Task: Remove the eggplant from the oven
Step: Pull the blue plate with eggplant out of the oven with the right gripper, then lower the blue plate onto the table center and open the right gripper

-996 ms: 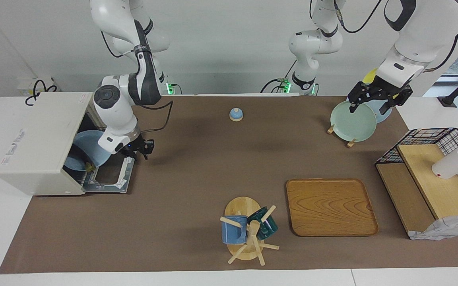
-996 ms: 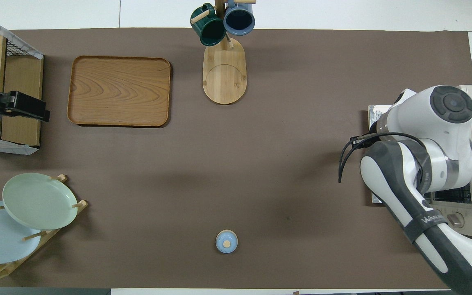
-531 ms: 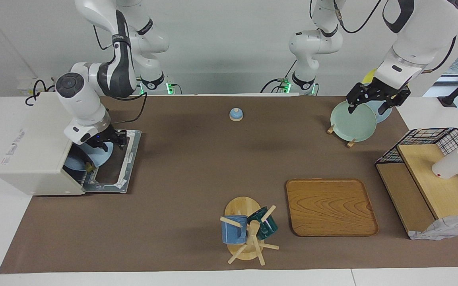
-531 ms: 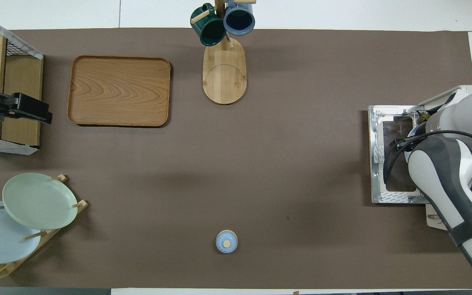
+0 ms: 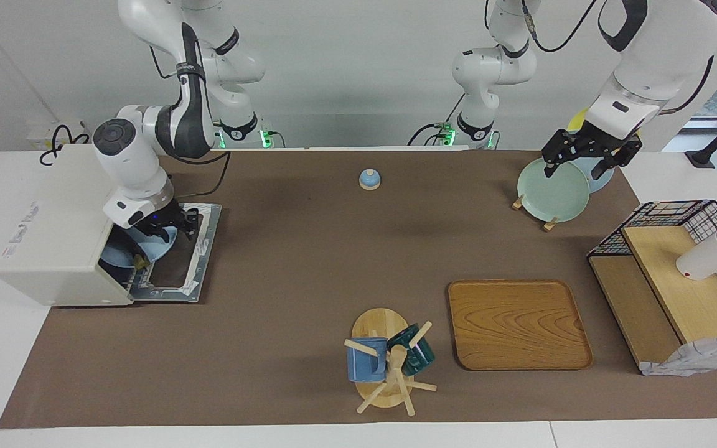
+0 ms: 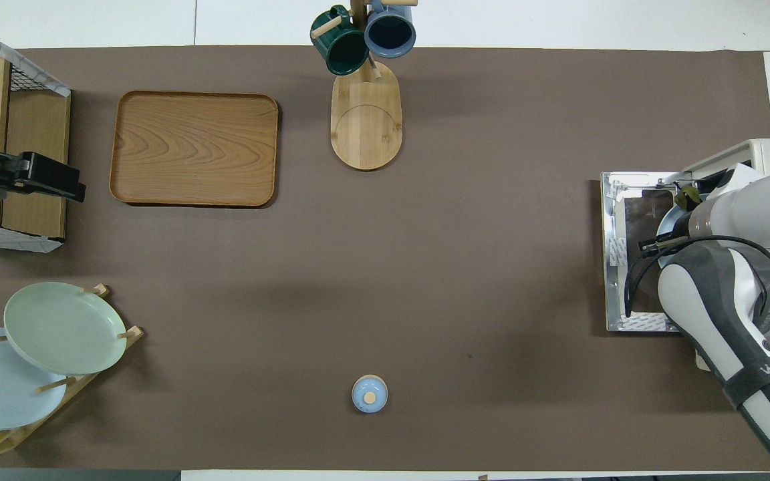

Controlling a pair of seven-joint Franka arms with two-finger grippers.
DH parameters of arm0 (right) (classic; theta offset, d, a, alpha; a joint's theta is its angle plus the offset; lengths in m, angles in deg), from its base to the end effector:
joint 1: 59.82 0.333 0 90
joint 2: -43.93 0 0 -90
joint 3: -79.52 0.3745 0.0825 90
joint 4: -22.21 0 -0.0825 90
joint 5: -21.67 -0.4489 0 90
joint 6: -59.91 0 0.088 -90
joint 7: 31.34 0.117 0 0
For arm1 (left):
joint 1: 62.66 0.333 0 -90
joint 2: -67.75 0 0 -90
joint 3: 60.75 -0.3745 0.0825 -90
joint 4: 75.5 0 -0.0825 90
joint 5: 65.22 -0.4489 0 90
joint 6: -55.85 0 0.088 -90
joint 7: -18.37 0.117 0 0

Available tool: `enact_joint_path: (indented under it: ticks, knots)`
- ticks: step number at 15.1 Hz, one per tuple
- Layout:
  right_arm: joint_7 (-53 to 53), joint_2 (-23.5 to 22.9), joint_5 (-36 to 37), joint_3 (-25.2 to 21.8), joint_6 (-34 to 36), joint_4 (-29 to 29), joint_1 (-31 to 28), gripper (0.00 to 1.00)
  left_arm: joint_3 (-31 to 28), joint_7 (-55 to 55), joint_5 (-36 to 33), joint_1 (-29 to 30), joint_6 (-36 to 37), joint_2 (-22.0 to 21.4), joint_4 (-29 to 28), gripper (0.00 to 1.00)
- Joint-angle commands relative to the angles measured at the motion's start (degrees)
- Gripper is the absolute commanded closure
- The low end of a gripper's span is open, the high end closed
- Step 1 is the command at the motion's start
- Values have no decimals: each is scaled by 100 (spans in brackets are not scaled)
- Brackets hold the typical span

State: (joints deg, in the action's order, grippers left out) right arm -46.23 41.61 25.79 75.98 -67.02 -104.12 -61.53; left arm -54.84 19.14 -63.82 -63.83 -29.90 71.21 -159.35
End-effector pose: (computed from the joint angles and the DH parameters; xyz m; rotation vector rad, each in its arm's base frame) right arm 0.5815 -0.0562 0.3685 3.0704 0.3272 -0.0616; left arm 0.6292 -0.0789 0.6862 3.1047 -0.2152 -0.0444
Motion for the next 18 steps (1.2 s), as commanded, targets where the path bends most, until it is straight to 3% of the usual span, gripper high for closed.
enact_joint_path:
  ticks: [1, 4, 10, 14, 18]
  knots:
    - [-58, 83, 307, 55, 132, 46, 257, 100, -28, -51, 36, 11, -12, -223, -254, 0]
    - [389, -14, 624, 55, 633, 459, 828, 100, -28, -77, 36, -15, -3, -240, -272, 0]
    - [2638, 21, 1626, 64, 1407, 803, 2796, 100, -28, -68, 53, 29, -12, -355, -509, 0]
    - [3675, -57, 1584, 108, 1513, 1109, 3869, 100, -28, -51, 53, 29, -82, -557, -878, 0]
    - [4609, -769, 1136, 143, 1373, 1989, 4731, 100, -37, -33, 53, 38, -82, -627, -1001, 0]
